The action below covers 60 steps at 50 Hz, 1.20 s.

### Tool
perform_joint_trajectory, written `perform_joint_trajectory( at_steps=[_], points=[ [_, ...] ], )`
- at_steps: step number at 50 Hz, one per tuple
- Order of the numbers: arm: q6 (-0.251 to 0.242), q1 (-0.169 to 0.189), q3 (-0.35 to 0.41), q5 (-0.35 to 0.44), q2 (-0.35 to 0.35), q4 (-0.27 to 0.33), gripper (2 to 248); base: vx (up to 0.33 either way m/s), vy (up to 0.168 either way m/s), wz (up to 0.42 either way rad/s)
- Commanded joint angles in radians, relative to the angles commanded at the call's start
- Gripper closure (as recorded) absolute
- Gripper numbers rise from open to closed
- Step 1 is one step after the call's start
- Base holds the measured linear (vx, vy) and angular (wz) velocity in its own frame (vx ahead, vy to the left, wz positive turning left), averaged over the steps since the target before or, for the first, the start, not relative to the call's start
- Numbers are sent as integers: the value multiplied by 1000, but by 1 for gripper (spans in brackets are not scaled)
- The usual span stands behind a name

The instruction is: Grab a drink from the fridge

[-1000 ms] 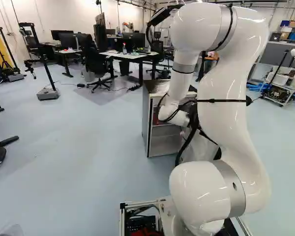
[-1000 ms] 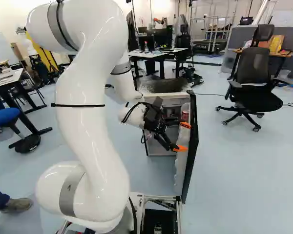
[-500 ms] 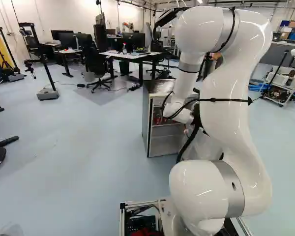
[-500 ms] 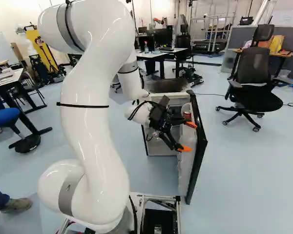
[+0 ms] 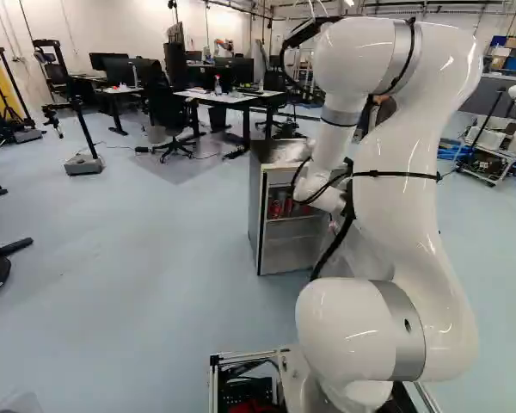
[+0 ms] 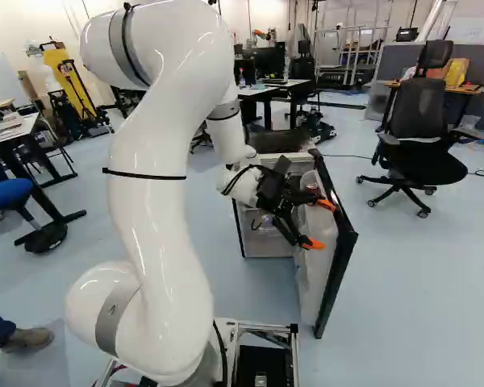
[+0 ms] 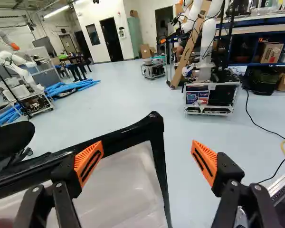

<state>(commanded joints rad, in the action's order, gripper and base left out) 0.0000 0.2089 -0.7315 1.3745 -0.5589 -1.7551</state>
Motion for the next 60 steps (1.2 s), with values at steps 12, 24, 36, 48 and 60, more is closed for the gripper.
perform_joint_trajectory(
  at_steps=[12, 24, 36, 48, 60],
  points=[
    [0, 32, -27, -9, -12, 16, 3, 0, 0, 0],
    [0, 63, -55, -30, -24, 33, 3, 0, 0, 0],
    [0, 91, -81, -50, -37, 49, 3, 0, 0, 0],
    [0, 119, -108, -51, -49, 59, 3, 0, 0, 0],
    [0, 146, -136, -51, -63, 67, 3, 0, 0, 0]
  ],
)
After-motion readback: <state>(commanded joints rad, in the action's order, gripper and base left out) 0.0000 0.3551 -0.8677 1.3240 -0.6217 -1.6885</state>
